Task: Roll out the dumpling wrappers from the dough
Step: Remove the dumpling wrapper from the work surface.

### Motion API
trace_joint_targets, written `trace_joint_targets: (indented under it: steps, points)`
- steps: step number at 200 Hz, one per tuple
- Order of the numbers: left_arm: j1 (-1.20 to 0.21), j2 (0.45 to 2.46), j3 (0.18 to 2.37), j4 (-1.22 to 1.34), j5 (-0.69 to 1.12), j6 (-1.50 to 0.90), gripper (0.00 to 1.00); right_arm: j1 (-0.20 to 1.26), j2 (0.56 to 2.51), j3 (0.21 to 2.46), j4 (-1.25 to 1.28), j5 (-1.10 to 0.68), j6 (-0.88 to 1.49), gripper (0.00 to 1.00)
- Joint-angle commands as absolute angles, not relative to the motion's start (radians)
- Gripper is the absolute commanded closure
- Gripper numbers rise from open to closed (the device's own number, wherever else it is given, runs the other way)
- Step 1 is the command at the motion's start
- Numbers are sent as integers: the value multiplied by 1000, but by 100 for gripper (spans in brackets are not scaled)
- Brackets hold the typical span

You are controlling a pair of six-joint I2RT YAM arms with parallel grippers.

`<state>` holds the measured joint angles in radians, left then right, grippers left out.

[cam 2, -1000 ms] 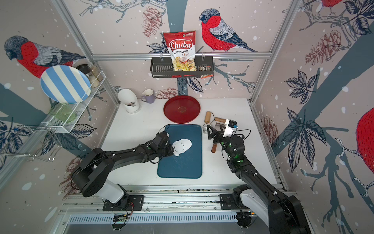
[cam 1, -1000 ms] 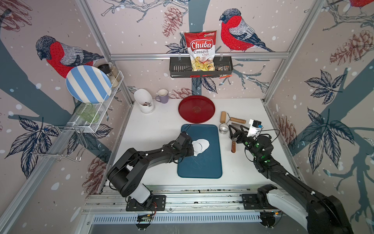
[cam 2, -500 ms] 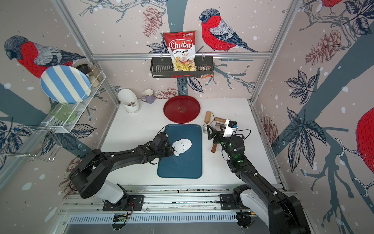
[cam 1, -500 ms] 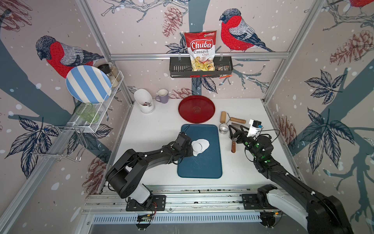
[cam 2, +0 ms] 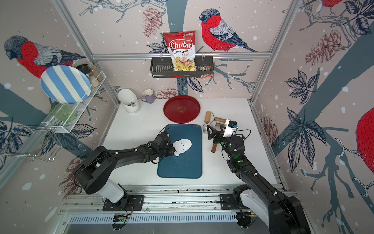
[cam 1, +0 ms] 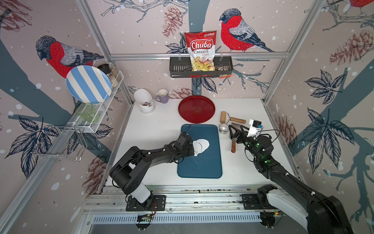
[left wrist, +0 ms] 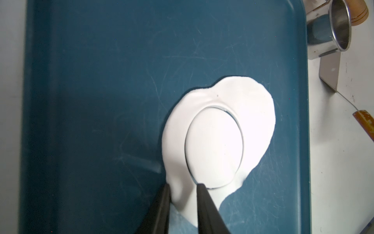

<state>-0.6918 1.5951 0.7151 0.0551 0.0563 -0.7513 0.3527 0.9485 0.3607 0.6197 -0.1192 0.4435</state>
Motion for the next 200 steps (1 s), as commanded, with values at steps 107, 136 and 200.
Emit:
trace_joint_targets:
  steps: [107, 136, 200]
  points:
    - [-699, 1572, 718, 76, 63, -743, 86, 352, 946, 359, 667, -115, 440, 0]
    - [-699, 1569, 717, 69, 59, -743, 87, 352, 946, 359, 666, -114, 440, 0]
    - [-704, 1552, 715, 69, 53, -743, 90, 351, 945, 359, 665, -115, 440, 0]
